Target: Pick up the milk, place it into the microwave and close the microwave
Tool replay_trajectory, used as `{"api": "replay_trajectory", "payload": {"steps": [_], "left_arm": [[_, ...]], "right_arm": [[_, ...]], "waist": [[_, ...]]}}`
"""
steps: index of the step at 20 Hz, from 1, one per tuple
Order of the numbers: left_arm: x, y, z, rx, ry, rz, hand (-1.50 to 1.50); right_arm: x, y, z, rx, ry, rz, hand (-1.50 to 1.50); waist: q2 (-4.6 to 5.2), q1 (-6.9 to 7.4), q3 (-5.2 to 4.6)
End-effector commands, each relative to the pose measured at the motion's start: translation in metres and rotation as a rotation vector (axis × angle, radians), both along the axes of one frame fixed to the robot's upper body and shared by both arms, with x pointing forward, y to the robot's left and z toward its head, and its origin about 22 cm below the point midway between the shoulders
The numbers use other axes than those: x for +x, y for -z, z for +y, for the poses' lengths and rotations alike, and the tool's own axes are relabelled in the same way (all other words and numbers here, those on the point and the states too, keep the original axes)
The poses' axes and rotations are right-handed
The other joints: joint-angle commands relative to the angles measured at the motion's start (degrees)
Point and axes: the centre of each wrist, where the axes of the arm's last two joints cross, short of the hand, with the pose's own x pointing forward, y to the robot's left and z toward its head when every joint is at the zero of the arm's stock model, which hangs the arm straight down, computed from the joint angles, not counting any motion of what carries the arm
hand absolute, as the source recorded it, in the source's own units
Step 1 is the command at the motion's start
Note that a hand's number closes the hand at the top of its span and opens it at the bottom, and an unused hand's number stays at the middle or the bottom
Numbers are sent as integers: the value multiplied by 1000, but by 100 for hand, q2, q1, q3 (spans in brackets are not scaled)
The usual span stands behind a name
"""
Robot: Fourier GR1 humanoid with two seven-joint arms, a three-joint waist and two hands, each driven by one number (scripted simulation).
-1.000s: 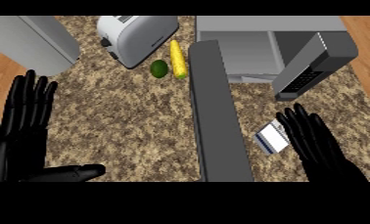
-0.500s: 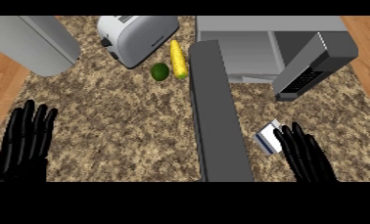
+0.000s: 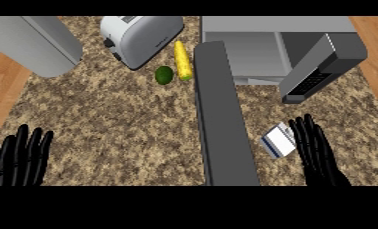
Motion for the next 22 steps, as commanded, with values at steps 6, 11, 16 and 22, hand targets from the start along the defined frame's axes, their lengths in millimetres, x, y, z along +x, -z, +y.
{"api": "replay_trajectory", "payload": {"steps": [6,11,16,22], "left_arm": [[-18,6,-14,10,5,-7,-150],[-21,25,7,-5,14,7,-150],[-25,-5,-12,15,11,0,-150],[-35,0,3,5,24,11,-150]], "right_arm": [[19,20,-19,-25,79,15,-150],[17,53,-21,-50,123,53,-150],[26,89,-46,-98,164,55,-150],[41,99,-88,-103,207,62,-150]], "waist": [[2,5,1],[2,0,-1],[5,4,3],[4,17,2]]}}
